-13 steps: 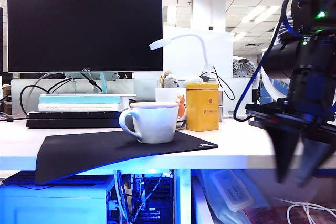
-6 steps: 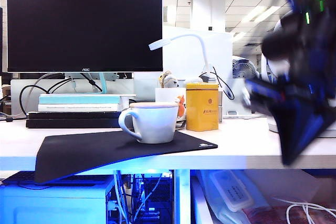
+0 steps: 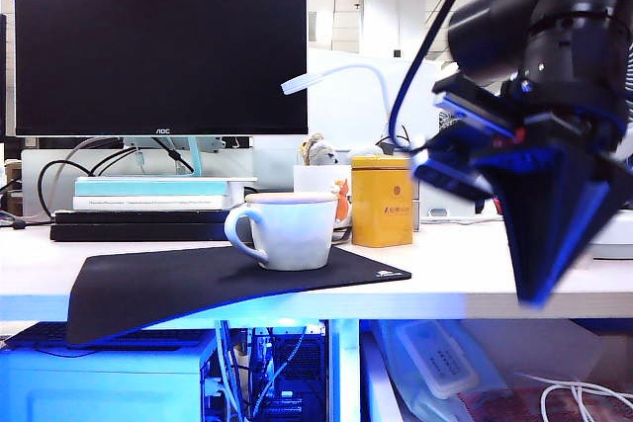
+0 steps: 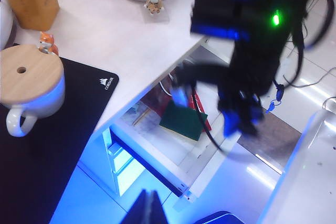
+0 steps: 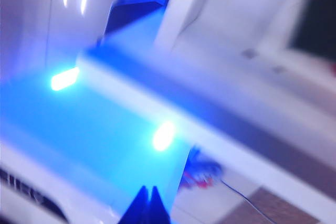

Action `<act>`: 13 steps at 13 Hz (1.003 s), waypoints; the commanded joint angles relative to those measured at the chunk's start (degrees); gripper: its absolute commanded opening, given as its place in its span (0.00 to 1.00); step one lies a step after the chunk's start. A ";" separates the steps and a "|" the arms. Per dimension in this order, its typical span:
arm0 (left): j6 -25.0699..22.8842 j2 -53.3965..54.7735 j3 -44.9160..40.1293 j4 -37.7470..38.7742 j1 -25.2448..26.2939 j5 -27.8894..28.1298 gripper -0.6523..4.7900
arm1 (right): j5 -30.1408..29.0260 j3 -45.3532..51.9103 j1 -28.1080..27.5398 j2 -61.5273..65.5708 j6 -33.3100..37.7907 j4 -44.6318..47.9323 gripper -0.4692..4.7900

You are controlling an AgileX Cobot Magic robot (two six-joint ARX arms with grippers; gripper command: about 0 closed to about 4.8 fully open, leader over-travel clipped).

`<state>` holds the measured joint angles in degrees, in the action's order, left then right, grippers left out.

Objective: Open the drawer, place the cleaning sponge inside, then close the drawer.

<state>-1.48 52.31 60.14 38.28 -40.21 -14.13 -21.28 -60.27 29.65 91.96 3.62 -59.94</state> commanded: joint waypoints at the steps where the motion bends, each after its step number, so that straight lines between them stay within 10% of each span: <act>1: -0.04 -0.09 0.09 -1.38 -0.04 -0.24 0.11 | -3.02 3.54 0.79 -0.09 -4.11 1.51 0.09; 13: -0.04 -0.09 0.09 -1.05 -0.04 -0.24 0.11 | 3.61 10.43 0.98 6.82 -7.74 11.54 0.09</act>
<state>-1.48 52.31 60.14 37.95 -40.21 -14.13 -18.74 -49.74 30.50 98.85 -3.92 -49.17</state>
